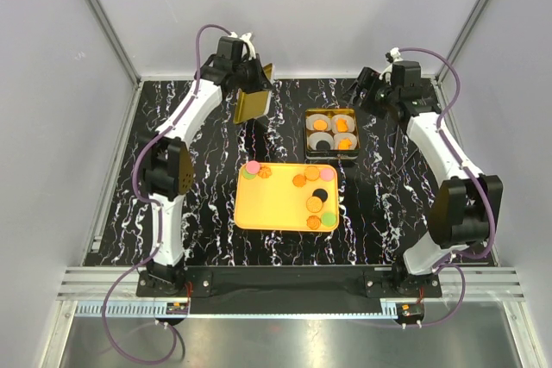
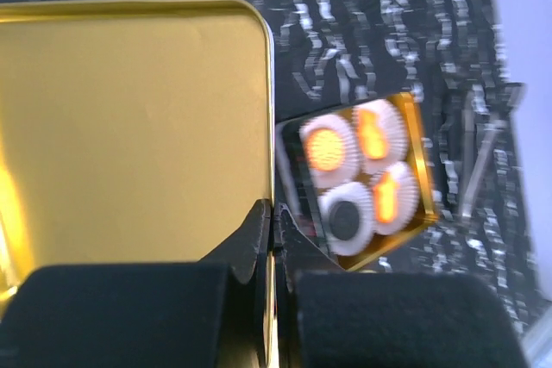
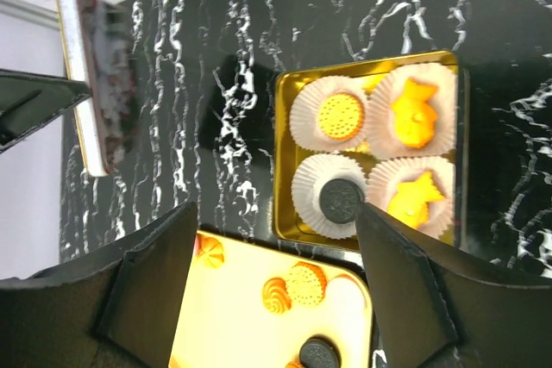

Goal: Pack the cookies

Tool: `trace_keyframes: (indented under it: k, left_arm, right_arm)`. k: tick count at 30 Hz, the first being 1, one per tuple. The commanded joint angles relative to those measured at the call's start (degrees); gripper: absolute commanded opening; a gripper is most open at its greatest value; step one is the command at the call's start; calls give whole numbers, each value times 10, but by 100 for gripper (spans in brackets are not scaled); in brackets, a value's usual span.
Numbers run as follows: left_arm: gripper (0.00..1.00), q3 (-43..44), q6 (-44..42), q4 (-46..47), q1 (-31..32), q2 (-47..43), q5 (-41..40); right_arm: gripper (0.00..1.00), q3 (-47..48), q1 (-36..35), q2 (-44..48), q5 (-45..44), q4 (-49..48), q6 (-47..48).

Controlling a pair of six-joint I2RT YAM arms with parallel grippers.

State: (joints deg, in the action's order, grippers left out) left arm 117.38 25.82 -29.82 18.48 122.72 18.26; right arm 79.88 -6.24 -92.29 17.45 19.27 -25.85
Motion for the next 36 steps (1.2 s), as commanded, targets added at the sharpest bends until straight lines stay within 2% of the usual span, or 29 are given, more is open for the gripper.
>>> trace_keyframes:
  k: [1,6,11,14,24,29,36]
  left_arm:
    - [0,19,48,35,2,-27,46]
    - [0,11,87,35,9,-34,40]
    - [0,20,96,23,33,-37,20]
    - [0,29,94,6,46,-38,9]
    - [0,29,99,-7,63,-47,3]
    - [0,27,108,-10,66,-50,1]
    - [0,49,119,-23,74,-40,0]
  right_arm:
    - [81,-13,-4,2,44,-57,-15]
    - [80,-23,-58,-11,71,-135,-32]
    - [78,14,-132,-67,56,-171,-34]
    - [78,38,-152,-100,47,-180,-35]
    - [75,82,-185,-157,18,-176,-39]
    - [62,77,-192,-168,1,-186,-54]
    - [59,69,-207,-177,-22,-217,-61]
